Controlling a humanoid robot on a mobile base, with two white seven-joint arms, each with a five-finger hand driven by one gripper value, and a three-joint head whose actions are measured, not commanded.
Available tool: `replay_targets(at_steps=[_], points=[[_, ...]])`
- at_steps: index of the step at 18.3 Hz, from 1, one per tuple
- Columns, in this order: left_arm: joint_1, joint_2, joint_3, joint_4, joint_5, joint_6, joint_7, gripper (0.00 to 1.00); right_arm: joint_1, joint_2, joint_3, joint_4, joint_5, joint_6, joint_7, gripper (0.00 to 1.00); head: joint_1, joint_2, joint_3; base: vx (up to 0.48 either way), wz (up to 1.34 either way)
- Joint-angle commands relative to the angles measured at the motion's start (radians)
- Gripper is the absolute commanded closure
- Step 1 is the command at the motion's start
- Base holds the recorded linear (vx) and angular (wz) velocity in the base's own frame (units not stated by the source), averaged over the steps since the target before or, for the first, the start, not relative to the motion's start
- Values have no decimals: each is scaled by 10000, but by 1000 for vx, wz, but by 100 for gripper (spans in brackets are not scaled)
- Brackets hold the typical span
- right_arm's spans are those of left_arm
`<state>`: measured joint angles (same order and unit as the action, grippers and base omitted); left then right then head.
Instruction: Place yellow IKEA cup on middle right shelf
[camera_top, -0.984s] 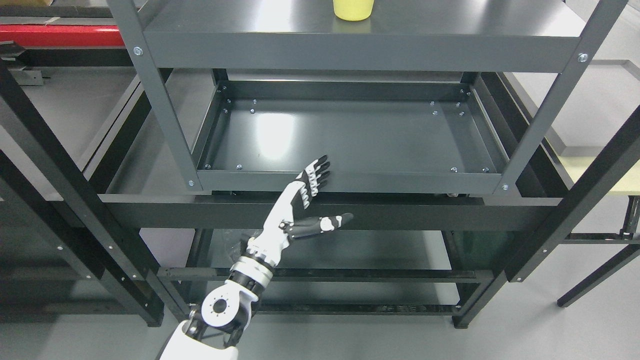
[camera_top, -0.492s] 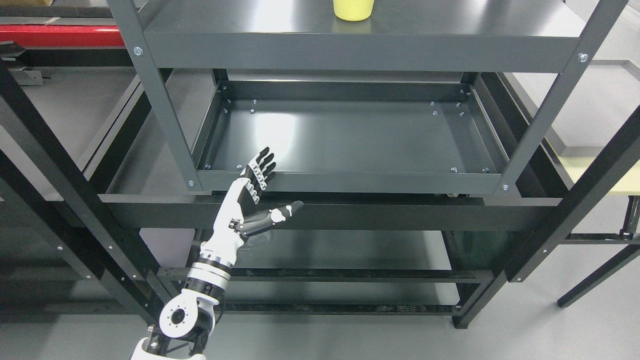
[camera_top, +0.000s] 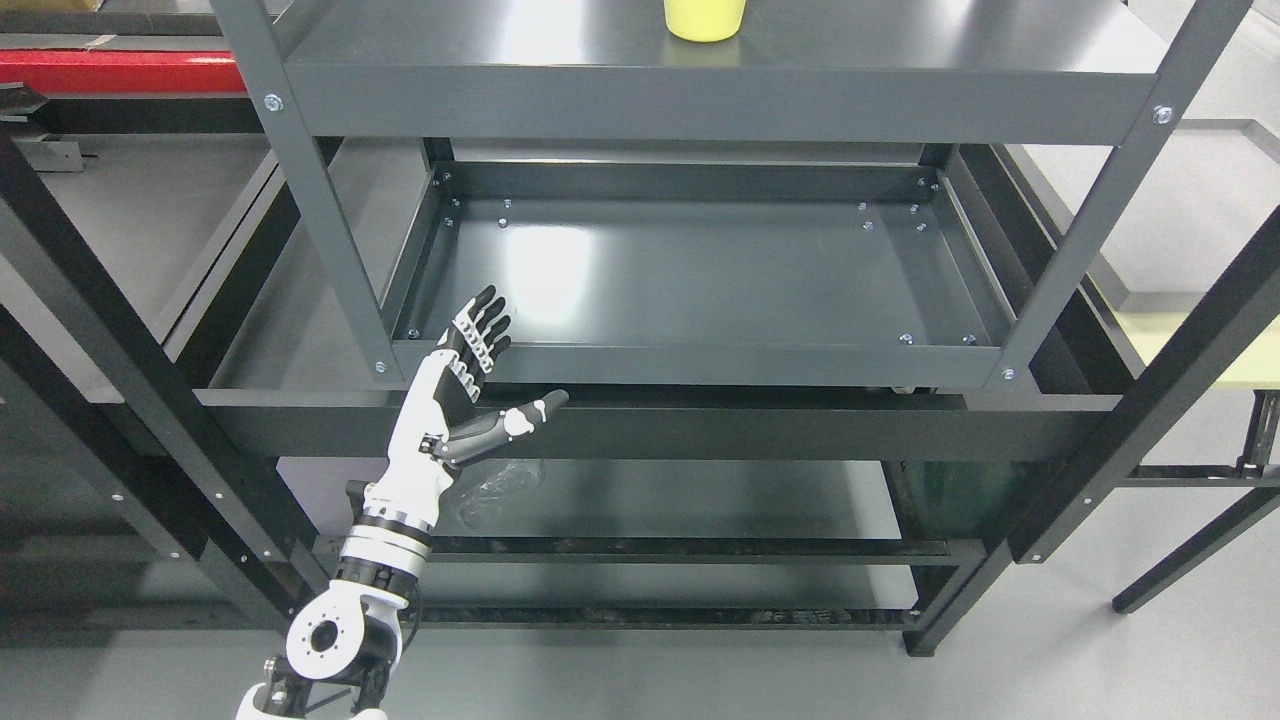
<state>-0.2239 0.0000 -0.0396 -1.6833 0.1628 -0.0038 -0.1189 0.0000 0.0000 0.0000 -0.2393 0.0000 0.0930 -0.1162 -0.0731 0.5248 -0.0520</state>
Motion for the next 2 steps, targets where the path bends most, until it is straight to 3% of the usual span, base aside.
replay_targets(at_steps=[1, 2], points=[[30, 276, 703, -194, -2, 22, -23, 1, 138, -175, 169, 0, -245, 6, -4, 1, 0, 0, 0, 0, 0], [30, 276, 718, -179, -2, 22, -23, 1, 138, -175, 169, 0, -245, 6, -4, 1, 0, 0, 0, 0, 0]])
